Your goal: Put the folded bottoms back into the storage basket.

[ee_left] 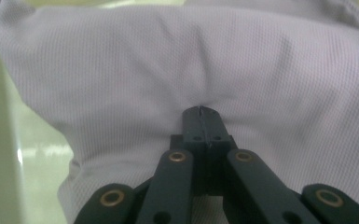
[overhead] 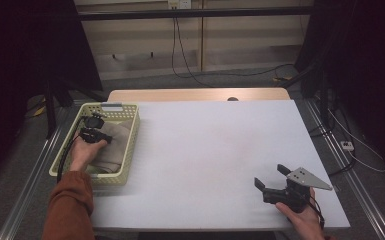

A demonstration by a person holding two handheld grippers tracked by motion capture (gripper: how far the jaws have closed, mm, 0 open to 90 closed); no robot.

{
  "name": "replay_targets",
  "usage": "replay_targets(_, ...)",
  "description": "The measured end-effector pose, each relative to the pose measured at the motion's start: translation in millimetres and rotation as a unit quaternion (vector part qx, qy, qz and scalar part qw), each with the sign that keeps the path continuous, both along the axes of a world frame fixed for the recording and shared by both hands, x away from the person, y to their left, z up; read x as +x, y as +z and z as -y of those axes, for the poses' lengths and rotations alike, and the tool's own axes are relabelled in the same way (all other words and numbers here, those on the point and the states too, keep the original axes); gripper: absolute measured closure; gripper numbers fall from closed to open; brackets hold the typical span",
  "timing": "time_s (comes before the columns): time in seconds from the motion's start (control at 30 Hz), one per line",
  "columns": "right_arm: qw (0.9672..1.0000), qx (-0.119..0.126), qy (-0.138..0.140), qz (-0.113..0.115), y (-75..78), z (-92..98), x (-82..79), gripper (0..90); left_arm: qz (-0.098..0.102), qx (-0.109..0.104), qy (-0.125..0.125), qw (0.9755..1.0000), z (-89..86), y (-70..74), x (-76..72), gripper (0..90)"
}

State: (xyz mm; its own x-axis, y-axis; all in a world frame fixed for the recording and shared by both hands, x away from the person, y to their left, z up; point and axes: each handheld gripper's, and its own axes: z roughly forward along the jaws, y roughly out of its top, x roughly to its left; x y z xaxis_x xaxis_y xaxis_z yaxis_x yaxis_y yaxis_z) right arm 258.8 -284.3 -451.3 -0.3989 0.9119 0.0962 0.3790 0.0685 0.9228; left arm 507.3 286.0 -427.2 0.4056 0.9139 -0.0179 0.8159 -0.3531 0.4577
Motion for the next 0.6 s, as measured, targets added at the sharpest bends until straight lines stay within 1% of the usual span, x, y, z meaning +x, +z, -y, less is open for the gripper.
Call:
replay_targets(0.03,1.0000,0.000,-0.001,-0.001,0.0,0.0,-0.1,4.0,-0.010,0.001,0.004,0.9999,-0.3,1.1,-1.1,90.0)
replay_targets(0.13,1.0000,0.000,-0.002,-0.001,0.1,0.1,-0.2,4.0,-0.042,0.013,0.003,0.9990,-1.3,5.1,-5.8,90.0)
replay_targets(0.17,1.0000,0.000,-0.002,-0.001,0.1,0.0,-0.2,4.0,-0.046,0.018,0.000,0.9988,-2.0,6.0,-7.7,90.0)
replay_targets(0.2,1.0000,0.000,-0.002,-0.001,0.1,-0.1,-0.2,4.0,-0.052,0.018,0.002,0.9985,-2.4,6.3,-9.9,90.0)
replay_targets(0.3,1.0000,-0.001,-0.001,-0.001,0.2,-0.6,-0.3,4.0,-0.071,0.007,0.000,0.9975,-7.0,7.3,-15.2,90.0)
replay_targets(0.47,1.0000,-0.001,-0.002,-0.002,0.0,-0.6,0.1,4.0,-0.103,-0.006,-0.011,0.9946,-10.4,10.1,-21.5,90.0)
replay_targets(0.53,1.0000,-0.004,-0.002,-0.002,-0.2,-0.5,0.6,4.0,-0.095,-0.012,-0.019,0.9953,-11.8,12.6,-22.3,89.8)
replay_targets(0.57,1.0000,-0.003,-0.002,-0.002,-0.2,-0.5,0.6,4.0,-0.078,-0.020,-0.027,0.9964,-13.0,14.5,-22.3,87.6)
replay_targets(0.6,1.0000,-0.004,-0.002,-0.002,-0.2,-0.5,0.7,4.0,-0.056,-0.032,-0.027,0.9975,-14.6,16.9,-22.4,86.5)
